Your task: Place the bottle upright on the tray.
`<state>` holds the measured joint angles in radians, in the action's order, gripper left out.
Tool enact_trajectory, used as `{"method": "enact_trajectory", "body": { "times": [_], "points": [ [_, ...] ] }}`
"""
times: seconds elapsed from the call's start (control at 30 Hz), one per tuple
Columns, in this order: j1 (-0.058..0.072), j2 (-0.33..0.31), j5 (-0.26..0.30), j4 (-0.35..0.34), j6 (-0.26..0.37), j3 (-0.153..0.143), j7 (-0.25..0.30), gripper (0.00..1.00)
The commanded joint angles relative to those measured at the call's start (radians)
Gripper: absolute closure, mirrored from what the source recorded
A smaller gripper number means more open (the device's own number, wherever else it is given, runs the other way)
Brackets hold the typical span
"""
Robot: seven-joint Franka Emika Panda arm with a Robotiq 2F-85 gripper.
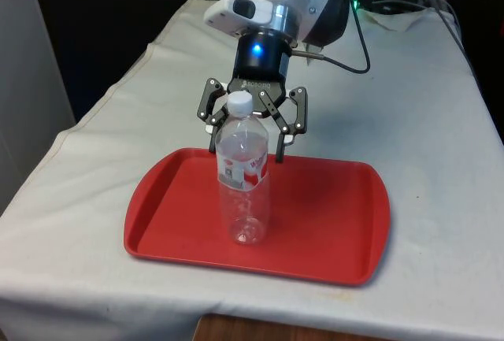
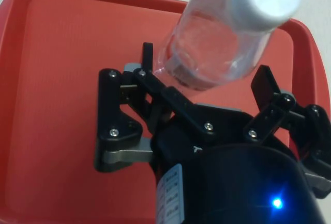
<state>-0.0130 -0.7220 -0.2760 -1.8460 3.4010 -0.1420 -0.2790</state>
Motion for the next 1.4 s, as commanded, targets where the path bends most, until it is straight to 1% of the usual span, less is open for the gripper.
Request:
{"method": "enact_trajectory", "body": {
  "times": [0.0,0.17,0.23,0.27,0.3,0.57,0.6,0.67,0.87,0.9,0.93,1.03,1.2,1.23,1.3,1.37],
  "points": [
    [0.0,0.002,0.002,0.001,-0.003,0.0,-0.001,0.0],
    [0.004,0.017,0.004,-0.001,-0.012,-0.005,-0.004,0.0],
    [0.004,0.023,0.005,-0.002,-0.016,-0.006,-0.005,0.0],
    [0.0,0.016,0.0,0.002,-0.007,-0.002,-0.002,0.0],
    [0.005,0.026,0.005,-0.002,-0.018,-0.006,-0.005,0.0],
    [0.005,0.055,0.004,-0.004,-0.041,-0.006,-0.006,0.0],
    [0.001,0.045,0.0,0.001,-0.031,-0.002,-0.004,0.0],
    [0.005,0.065,0.003,-0.004,-0.051,-0.005,-0.006,0.0],
    [0.004,0.087,0.003,-0.004,-0.07,-0.005,-0.006,0.0],
    [0.001,0.079,0.0,0.001,-0.062,-0.002,-0.004,0.0],
    [0.004,0.091,0.003,-0.004,-0.073,-0.005,-0.006,0.0],
    [0.005,0.107,0.003,-0.004,-0.089,-0.004,-0.006,0.0],
    [0.004,0.135,0.002,-0.003,-0.116,-0.003,-0.006,0.0],
    [0.002,0.127,0.0,0.0,-0.107,-0.002,-0.004,0.0],
    [0.005,0.143,0.002,-0.003,-0.125,-0.003,-0.006,0.0],
    [0.005,0.154,0.002,-0.003,-0.137,-0.003,-0.006,0.0]
  ]
}}
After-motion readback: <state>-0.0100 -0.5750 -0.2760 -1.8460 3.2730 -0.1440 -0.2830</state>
